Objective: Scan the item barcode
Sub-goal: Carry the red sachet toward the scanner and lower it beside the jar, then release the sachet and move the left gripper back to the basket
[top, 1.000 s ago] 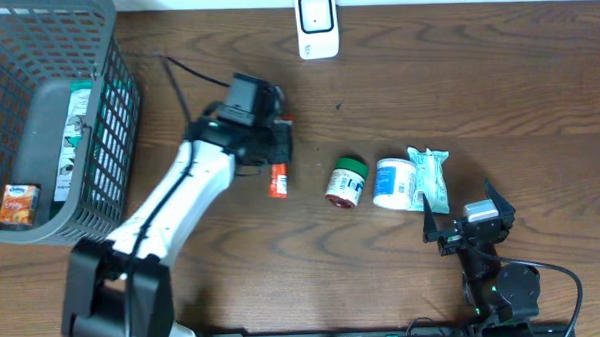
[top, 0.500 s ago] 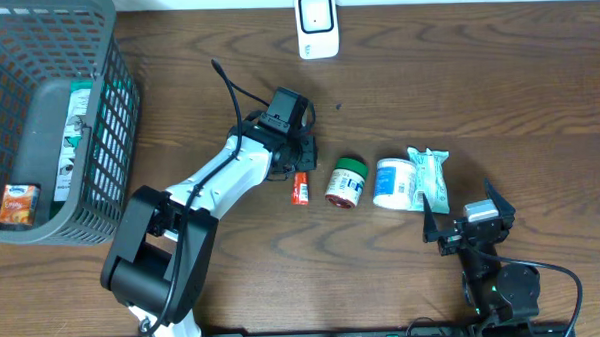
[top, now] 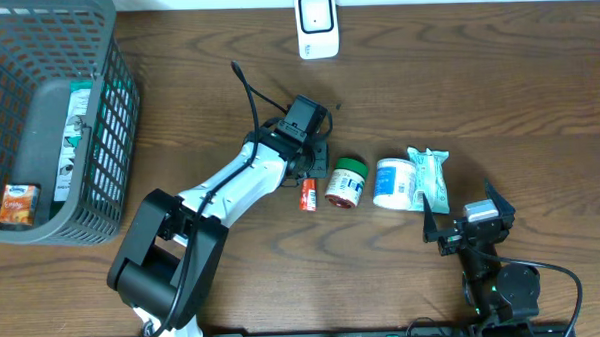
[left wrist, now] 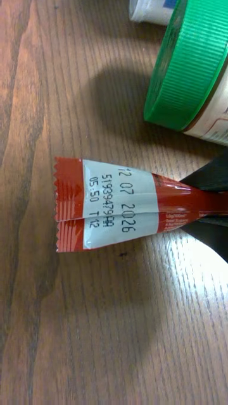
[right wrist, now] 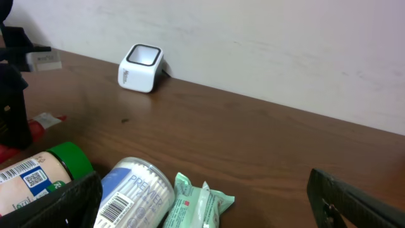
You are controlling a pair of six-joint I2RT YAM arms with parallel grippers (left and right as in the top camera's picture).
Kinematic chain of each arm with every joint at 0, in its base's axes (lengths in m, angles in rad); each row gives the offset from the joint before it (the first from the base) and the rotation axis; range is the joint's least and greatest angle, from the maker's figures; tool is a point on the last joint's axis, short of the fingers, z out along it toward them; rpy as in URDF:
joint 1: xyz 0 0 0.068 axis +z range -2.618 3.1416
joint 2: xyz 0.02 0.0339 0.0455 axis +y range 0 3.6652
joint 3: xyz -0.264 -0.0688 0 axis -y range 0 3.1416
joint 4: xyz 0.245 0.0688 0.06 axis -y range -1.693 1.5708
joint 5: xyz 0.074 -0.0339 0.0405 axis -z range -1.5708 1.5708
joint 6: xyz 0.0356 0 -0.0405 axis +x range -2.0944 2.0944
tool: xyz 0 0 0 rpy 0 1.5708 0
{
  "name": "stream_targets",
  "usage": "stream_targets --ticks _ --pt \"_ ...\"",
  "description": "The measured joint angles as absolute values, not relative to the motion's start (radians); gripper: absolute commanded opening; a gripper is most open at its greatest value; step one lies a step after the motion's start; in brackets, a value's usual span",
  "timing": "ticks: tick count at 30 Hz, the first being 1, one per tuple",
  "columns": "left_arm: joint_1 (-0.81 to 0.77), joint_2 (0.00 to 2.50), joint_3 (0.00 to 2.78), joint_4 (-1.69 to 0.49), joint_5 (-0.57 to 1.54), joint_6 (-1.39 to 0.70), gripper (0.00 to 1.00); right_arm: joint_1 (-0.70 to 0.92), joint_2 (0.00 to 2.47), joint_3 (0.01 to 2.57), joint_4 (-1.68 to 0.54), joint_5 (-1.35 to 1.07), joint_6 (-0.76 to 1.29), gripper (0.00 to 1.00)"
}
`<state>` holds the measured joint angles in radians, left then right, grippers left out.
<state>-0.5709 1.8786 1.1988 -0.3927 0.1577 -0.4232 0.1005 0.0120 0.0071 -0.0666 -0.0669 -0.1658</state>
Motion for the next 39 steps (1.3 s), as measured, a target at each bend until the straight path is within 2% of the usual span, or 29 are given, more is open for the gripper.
stream_targets --ticks 14,16,17,18,24,30,33,35,38,39 --pt "-0.578 1.879 1.187 -0.394 0.135 -0.423 0.09 0.101 0.012 0.007 -0.067 -0.067 -0.165 0.99" --pt "-0.585 1.879 1.185 -0.395 0.13 -0.423 0.17 0.101 0.012 0.007 -0.067 -0.067 -0.166 0.99" --pt "-0.588 1.879 1.185 -0.394 0.128 -0.423 0.41 0.101 0.012 0.007 -0.067 -0.067 -0.166 0.99" --pt "-0.59 1.879 1.185 -0.393 0.127 -0.425 0.48 0.101 0.012 0.007 -0.067 -0.067 -0.166 0.99" --pt "-0.593 1.879 1.185 -0.386 0.124 -0.432 0.65 0.101 0.012 0.007 -0.067 -0.067 -0.165 0.99" --pt "-0.585 1.874 1.189 -0.397 0.124 -0.437 0.66 0.101 0.012 0.007 -0.067 -0.067 -0.165 0.99" --pt "-0.572 1.839 1.192 -0.421 0.124 -0.431 0.54 0.101 0.012 0.007 -0.067 -0.067 -0.165 0.99" --pt "-0.562 1.791 1.198 -0.449 0.123 -0.411 0.51 0.101 0.012 0.007 -0.067 -0.067 -0.166 0.99" --pt "-0.525 1.695 1.278 -0.581 0.121 -0.356 0.53 0.101 0.012 0.007 -0.067 -0.067 -0.166 0.99" --pt "-0.507 1.673 1.319 -0.635 0.12 -0.337 0.58 0.101 0.012 0.007 -0.065 -0.067 -0.166 0.99"
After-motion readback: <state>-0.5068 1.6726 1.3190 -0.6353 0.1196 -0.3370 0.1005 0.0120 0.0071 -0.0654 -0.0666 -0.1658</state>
